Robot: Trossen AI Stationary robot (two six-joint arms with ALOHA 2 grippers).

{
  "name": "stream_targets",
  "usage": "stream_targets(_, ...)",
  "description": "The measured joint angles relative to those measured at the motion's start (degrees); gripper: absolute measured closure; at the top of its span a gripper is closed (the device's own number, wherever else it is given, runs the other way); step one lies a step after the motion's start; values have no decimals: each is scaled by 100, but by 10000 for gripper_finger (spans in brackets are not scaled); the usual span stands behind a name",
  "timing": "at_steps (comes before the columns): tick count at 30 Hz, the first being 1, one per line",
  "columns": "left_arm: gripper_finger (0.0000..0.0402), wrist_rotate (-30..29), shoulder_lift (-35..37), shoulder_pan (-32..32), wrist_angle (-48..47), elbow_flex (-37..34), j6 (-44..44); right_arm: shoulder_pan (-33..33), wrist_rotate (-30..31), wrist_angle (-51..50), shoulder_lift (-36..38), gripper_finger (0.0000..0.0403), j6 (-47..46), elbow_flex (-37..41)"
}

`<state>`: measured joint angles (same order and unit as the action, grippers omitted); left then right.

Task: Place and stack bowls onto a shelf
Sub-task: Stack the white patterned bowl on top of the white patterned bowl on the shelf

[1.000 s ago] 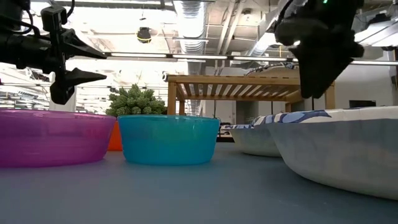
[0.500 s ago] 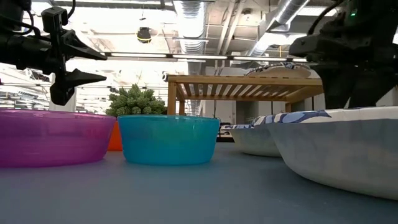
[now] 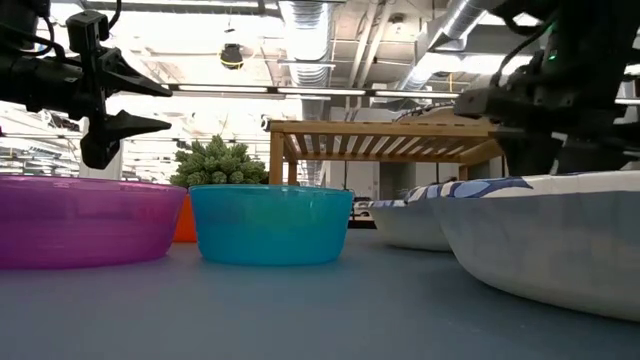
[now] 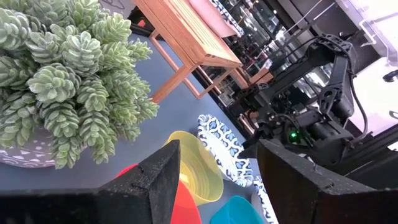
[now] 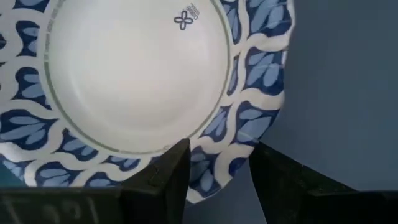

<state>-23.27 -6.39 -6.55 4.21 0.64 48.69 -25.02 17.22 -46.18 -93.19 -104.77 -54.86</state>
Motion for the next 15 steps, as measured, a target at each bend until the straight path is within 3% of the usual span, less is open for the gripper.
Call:
stream_targets(7, 205, -20, 0, 0, 0, 0, -97, 90, -60, 140, 0, 234, -299, 217)
stream_targets(15, 205, -50, 0, 0, 0, 0, -109, 294, -53, 225, 45, 379, -162, 203)
